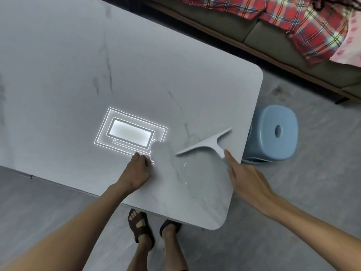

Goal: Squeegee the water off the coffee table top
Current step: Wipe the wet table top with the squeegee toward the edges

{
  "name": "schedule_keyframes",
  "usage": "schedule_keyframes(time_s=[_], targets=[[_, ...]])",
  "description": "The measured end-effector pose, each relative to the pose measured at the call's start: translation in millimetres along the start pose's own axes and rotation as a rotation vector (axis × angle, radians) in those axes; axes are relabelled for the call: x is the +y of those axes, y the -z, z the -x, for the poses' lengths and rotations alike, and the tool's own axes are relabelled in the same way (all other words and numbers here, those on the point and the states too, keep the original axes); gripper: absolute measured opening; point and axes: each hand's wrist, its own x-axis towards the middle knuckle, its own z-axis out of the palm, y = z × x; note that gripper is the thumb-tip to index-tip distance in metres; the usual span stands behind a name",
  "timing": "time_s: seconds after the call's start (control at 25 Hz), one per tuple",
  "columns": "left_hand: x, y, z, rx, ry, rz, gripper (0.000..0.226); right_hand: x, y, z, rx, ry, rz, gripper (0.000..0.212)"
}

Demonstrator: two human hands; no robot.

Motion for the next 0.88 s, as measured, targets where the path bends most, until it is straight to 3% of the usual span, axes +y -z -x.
schedule_keyframes(time_s=[0.12,0.28,0.68,0.8,0.88], targets=[[-7.3,-3.1,10.3,0.021,0.025,0.008,0.021,-16.4,11.6,-46.2,0.107,0.005,-0.065,0.045],[-14.5,-8.6,16.0,0.014,0.032,0.003,0.021,-29.4,3.2,-75.0,0.098,-0.050,-0.075,0.042],[-21.4,-21.2,36.6,-0.056,-0.003,-0.050,0.018,-0.5,-50.1,59.1,0.038,-0.086,-0.081,0.054],[-28.3,-17.6,51.4,0.002,0.034,-0.002,0.021,-4.2,-48.5,86.4,0.062,-0.072,-0.103,0.054],[-35.8,-14.3,59.2,0.066,0.095,0.039,0.021,-18.9,-50.1,98.0,0.043,0.038,-0.041,0.054]])
